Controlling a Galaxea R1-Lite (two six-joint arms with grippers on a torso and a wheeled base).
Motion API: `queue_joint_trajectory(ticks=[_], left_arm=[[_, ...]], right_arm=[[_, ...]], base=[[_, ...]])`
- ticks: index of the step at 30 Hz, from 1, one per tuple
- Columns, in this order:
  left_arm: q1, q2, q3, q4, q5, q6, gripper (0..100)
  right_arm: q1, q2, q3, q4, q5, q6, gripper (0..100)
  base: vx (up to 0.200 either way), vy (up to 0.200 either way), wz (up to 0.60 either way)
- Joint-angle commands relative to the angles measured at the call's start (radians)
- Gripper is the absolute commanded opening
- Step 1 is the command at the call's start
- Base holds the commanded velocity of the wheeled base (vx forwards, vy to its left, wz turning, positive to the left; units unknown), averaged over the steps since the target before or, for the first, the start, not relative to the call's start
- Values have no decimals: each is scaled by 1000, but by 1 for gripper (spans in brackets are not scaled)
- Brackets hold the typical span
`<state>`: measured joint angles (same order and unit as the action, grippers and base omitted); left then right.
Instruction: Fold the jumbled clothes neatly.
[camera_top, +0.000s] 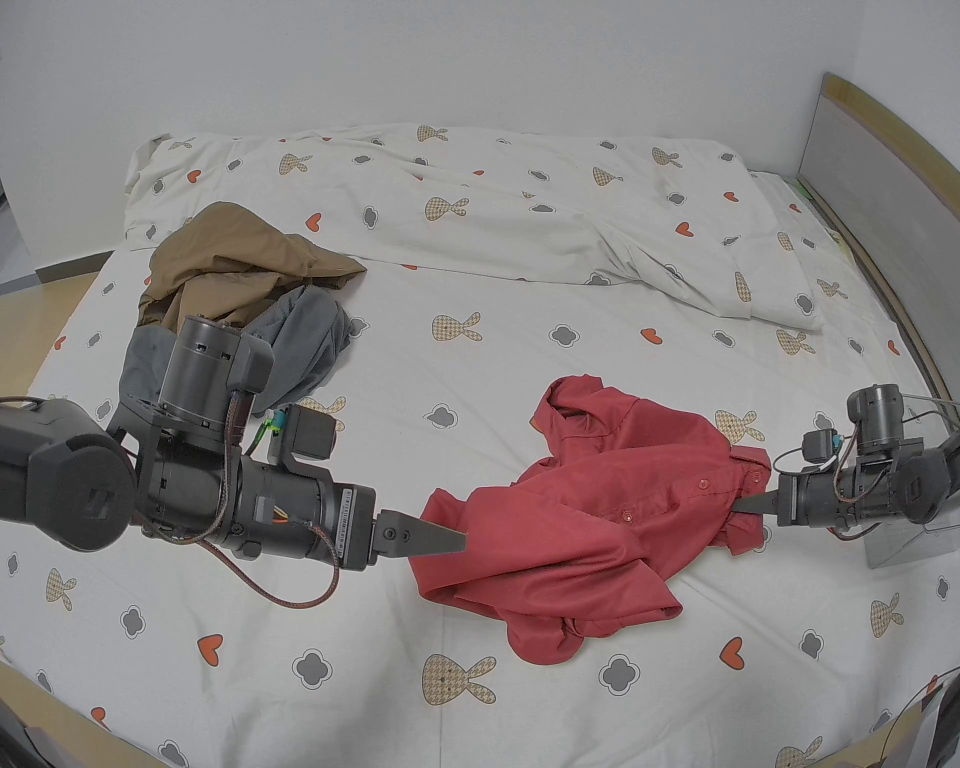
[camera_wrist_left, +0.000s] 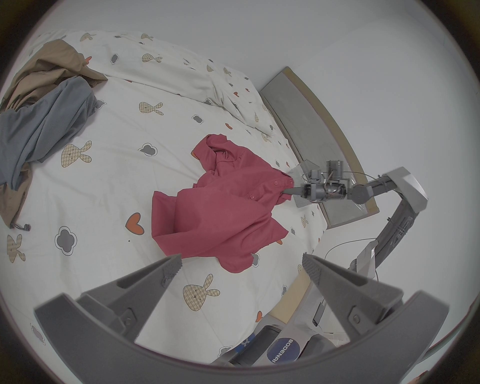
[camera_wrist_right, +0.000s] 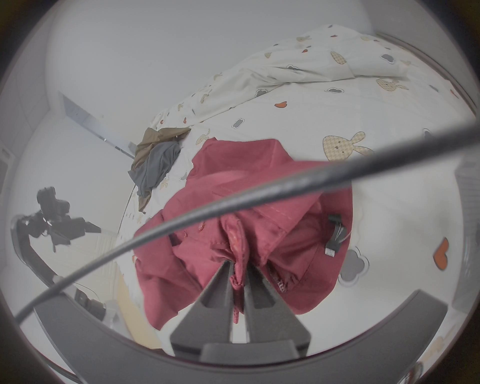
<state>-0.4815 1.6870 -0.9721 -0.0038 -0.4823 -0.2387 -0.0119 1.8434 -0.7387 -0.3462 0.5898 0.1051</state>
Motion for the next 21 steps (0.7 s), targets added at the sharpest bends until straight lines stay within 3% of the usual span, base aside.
queue_joint_trajectory(ticks=[1,3,6,7,12,19,20,21], left_arm=[[0,-10,0,1,1,-1,100],[0,-13,0,1,1,-1,100],[0,-13,0,1,1,-1,100],[0,-17,0,1,1,-1,100],[0,-18,0,1,1,-1,100],[0,-13,0,1,-1,-1,100],[0,-13,1,1,1,-1,100],[0,-13,1,1,1,-1,100]], right_arm=[[-28,-240,-122,277,-7,57,0],[-57,-253,-182,391,-8,57,0],[-65,-253,-194,409,-8,56,0],[-122,-245,-243,490,-7,50,0],[-172,-227,-231,497,-7,8,0],[-154,-107,-191,484,-10,-36,0],[-148,-89,-192,483,-10,-39,100],[-145,-82,-192,483,-11,-39,100]], base=[[0,0,0],[0,0,0],[0,0,0],[0,0,0],[0,0,0],[0,0,0],[0,0,0],[0,0,0]])
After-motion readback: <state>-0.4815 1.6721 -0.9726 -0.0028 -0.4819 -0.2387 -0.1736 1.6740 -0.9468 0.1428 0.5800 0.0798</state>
